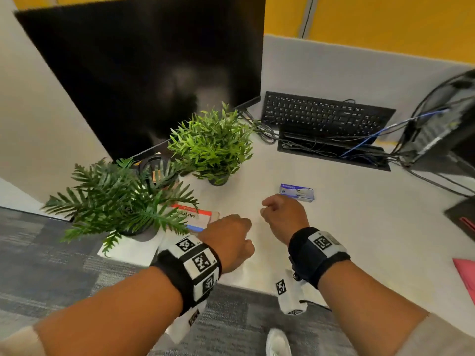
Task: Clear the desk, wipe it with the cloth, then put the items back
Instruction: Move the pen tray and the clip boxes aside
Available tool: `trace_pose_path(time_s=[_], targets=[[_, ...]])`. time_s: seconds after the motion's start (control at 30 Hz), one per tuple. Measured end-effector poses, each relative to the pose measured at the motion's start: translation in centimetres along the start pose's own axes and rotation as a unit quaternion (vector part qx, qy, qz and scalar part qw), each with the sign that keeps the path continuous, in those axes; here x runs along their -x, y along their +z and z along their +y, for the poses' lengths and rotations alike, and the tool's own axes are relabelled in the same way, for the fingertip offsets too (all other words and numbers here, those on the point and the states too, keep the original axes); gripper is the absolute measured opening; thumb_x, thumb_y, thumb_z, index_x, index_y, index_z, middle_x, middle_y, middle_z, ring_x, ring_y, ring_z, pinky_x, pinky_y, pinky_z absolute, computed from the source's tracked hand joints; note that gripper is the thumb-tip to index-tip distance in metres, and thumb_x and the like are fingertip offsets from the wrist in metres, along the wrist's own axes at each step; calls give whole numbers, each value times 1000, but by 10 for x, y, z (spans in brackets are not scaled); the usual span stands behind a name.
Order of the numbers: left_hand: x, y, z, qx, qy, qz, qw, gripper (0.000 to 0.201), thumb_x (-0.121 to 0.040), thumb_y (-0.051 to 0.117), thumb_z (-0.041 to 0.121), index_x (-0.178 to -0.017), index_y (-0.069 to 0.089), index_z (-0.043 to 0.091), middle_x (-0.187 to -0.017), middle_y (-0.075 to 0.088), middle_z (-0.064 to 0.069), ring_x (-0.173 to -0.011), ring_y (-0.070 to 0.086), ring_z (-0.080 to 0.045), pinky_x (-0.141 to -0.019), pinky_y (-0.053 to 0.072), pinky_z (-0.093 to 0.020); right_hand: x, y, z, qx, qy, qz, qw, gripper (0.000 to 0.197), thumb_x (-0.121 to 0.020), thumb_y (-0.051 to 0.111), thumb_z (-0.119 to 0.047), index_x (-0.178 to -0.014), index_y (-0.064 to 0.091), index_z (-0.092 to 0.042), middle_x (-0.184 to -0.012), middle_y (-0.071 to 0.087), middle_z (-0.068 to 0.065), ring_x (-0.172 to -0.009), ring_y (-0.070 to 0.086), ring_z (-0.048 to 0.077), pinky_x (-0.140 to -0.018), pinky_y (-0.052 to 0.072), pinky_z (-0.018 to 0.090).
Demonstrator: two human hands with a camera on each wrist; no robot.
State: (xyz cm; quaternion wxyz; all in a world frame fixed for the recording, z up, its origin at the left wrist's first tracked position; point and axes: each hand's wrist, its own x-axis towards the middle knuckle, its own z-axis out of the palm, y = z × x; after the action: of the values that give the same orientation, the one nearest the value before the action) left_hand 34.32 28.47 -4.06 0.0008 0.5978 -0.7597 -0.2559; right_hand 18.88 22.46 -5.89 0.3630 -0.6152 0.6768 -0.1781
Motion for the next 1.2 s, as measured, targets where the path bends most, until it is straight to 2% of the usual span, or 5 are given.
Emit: trace_pose_path(time_s=[0.13,0.27,0.57,0.67,1.2], targets=[[-42,-1,41,25,-6,8,1000,42,-90,50,35,-128,52,16,-123,57,-4,-115,53,-25,-96,47,-40,-30,-44,37,42,12,25,999,24,-89,57,-20,-110,68,-20,-121,66,2,-108,58,20,-92,43,24],[-93,3,68,27,-29,12,999,45,-89,54,33,-132,52,18,-124,58,-5,-116,53,-25,-98,45,-37,-69,-71,70,92,-4,26,995,23,-89,53,-15,-107,67,-18,-112,67,3,-87,52,15,-77,38,22],[-195,16,84,-9,-111,-3,994,41,-82,63,25,-121,55,14,-118,51,-13,-105,57,-32,-86,45,-34,-124,-86,110,201,-42,-45,978,34,-85,56,-18,-119,57,-22,-113,51,10,-99,56,30,-83,49,36],[-216,19,82,-21,-147,-21,989,57,-81,67,23,-133,45,14,-130,42,-14,-107,58,-34,-87,49,-35,-134,-83,119,235,-67,-78,966,36,-83,59,-20,-119,55,-20,-112,50,11,-100,55,31,-85,53,41],[-220,12,73,-9,-144,12,989,30,-86,57,14,-116,60,16,-108,56,-12,-97,57,-30,-76,43,-31,-148,-97,116,185,-130,-106,968,21,-81,61,-17,-102,61,-19,-93,49,2,-85,53,21,-70,43,26]])
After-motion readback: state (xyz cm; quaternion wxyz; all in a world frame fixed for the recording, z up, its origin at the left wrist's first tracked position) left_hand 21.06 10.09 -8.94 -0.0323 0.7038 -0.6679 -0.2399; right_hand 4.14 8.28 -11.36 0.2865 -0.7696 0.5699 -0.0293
